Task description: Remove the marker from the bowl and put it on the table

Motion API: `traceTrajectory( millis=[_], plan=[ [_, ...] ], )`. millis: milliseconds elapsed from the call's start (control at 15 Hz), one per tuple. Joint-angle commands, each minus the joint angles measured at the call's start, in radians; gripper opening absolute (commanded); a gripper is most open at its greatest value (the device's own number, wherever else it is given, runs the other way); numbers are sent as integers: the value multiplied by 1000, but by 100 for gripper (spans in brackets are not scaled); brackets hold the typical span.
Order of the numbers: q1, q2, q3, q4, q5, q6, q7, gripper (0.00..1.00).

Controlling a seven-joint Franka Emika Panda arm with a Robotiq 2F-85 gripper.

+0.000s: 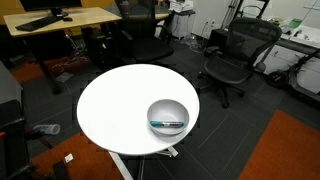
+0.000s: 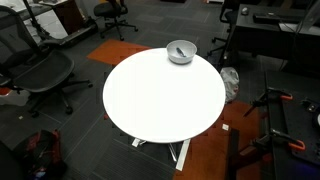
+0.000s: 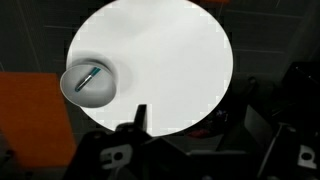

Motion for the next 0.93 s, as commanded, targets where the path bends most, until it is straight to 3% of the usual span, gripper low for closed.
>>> traceTrajectory(
  millis=[0,400,667,867],
  plan=[
    [-47,46,20,19,11,38,97,100],
    [-92,155,33,20,7,126,225,100],
    [-110,402,-1,72,9,345,220,100],
    [-124,581,-22,143,29,448,220,100]
  ],
)
